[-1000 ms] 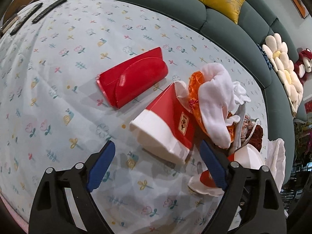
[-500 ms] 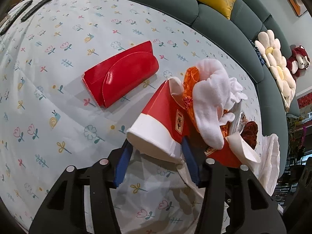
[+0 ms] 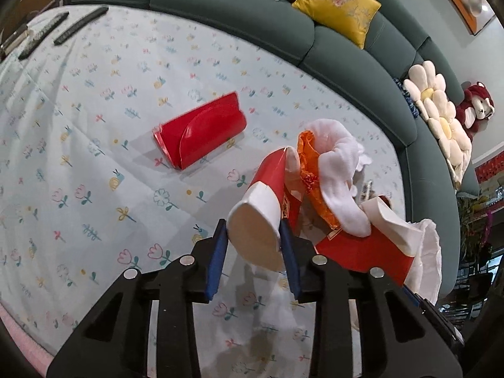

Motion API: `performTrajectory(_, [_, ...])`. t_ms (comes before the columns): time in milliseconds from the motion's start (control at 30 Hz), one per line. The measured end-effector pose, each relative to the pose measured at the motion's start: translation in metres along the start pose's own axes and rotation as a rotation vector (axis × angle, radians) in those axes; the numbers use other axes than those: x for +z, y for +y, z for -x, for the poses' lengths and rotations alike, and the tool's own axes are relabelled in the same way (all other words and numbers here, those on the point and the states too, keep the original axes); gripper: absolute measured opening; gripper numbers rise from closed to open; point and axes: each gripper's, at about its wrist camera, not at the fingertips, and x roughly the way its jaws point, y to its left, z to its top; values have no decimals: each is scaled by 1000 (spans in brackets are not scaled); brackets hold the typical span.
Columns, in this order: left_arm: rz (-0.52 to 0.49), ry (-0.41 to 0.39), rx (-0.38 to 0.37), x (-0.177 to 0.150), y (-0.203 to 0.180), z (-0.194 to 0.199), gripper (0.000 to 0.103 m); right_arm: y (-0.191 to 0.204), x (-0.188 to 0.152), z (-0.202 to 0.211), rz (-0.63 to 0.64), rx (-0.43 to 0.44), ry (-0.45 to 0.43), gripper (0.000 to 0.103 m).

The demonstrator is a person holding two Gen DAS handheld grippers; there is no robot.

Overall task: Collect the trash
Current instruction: 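Grasp a red-and-white paper cup with the left tool while the right tool grasps another cup, then carry both paper cups over the wastebasket and open both tools to drop them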

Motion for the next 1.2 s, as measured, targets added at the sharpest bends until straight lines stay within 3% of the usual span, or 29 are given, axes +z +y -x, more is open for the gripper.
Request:
performTrajectory(333, [-69, -113, -19, 2, -37, 52, 31, -5, 9, 56, -18, 28, -123, 23])
performTrajectory(633, [-178, -188, -55, -5, -94, 88, 31, -22, 15, 109, -34, 33, -239, 23])
performTrajectory(1200, [-412, -221, -106, -48, -219, 101, 31, -121, 6, 190, -176, -19, -396, 24])
